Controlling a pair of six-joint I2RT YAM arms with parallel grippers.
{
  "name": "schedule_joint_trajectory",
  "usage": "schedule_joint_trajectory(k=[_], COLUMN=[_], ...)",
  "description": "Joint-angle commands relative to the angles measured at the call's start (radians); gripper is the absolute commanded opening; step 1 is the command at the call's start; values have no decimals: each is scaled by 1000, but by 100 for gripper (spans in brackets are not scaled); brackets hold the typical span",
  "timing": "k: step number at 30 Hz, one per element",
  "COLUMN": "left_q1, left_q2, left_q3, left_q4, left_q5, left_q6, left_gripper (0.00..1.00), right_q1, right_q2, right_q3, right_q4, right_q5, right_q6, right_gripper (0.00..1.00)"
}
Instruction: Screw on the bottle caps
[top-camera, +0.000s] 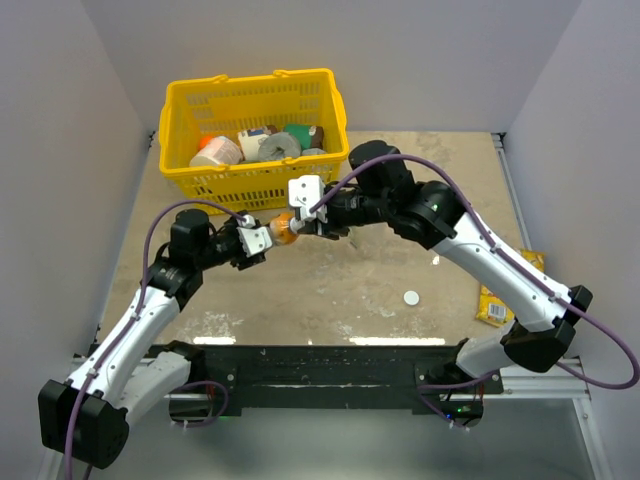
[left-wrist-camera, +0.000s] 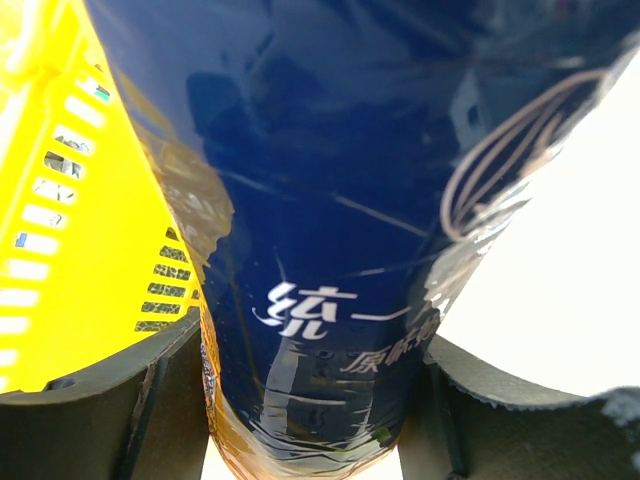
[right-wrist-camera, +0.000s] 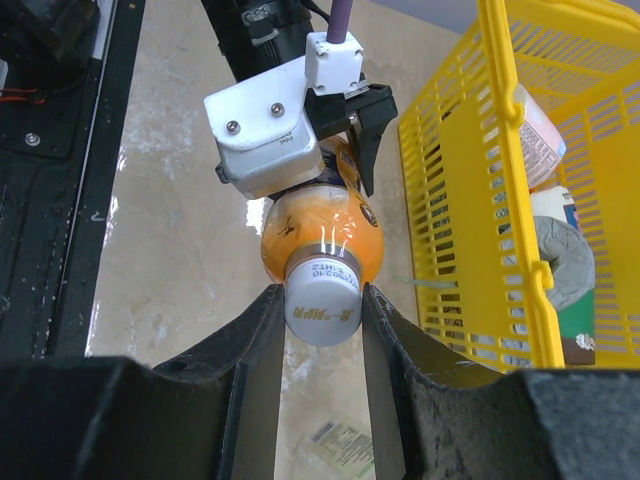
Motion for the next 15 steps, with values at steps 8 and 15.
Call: schedule_joint_trajectory(k=[8, 15], left_q1=[-7, -7], left_q2=[-33, -44], left_q3=[-7, -35], left_q4=[122, 177], left_q5=[9, 29], left_q6=[-13, -8], left_gripper=[0, 0], right_q1=[7, 7], right_q2=[-15, -9], right_q3=[-50, -64], right_q4=[31, 58], right_q5=[68, 70], right_q6=[-7, 37], right_gripper=[0, 0])
